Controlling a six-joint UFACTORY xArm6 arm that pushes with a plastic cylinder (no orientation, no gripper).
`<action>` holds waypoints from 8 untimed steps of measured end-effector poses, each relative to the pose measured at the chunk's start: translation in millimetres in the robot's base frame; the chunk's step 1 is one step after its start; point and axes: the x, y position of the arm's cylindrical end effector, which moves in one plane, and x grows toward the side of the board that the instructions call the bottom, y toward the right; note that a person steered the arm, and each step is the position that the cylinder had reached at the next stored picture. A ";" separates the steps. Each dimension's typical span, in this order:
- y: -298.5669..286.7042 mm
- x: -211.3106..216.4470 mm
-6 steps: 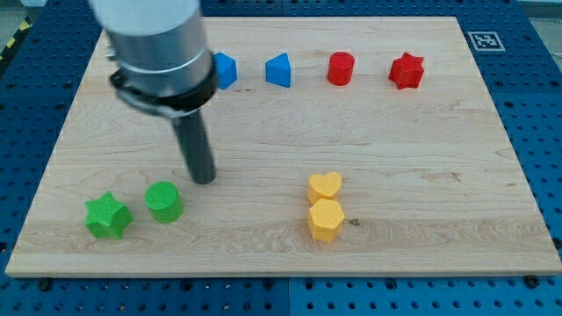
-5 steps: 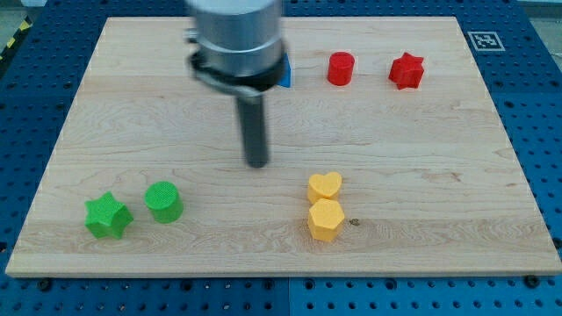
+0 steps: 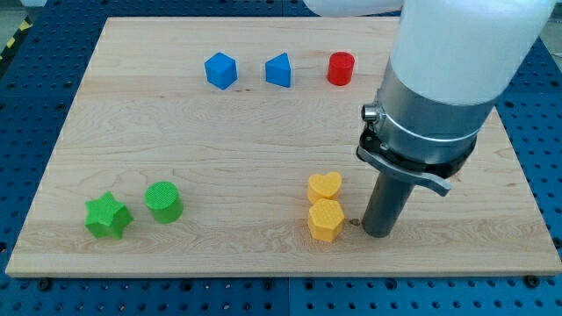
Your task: Slide the yellow hexagon closer to green circle
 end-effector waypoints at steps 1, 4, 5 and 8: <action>-28.0 -0.2; -91.5 -1.5; -110.1 -13.9; -164.3 -30.8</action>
